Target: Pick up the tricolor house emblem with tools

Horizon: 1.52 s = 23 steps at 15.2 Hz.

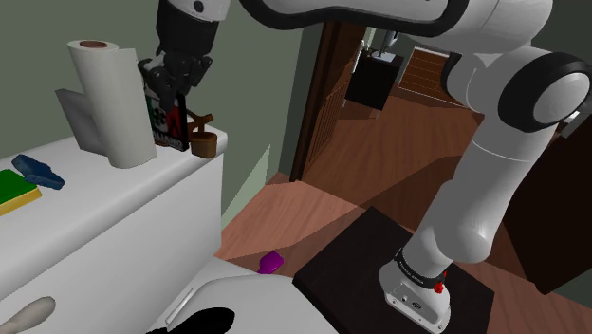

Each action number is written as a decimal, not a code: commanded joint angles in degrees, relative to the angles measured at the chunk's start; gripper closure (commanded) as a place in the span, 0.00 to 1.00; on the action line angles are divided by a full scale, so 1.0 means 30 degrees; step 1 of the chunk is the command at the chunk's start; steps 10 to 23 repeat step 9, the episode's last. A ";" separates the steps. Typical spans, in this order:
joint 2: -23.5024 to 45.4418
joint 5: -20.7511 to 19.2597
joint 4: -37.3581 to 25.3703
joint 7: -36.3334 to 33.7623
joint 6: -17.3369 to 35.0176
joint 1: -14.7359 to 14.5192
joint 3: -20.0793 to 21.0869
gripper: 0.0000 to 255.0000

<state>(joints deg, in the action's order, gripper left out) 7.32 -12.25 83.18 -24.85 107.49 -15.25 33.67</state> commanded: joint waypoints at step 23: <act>0.0973 -0.0598 -0.3273 0.0011 -0.2485 -0.0530 0.0140 1.00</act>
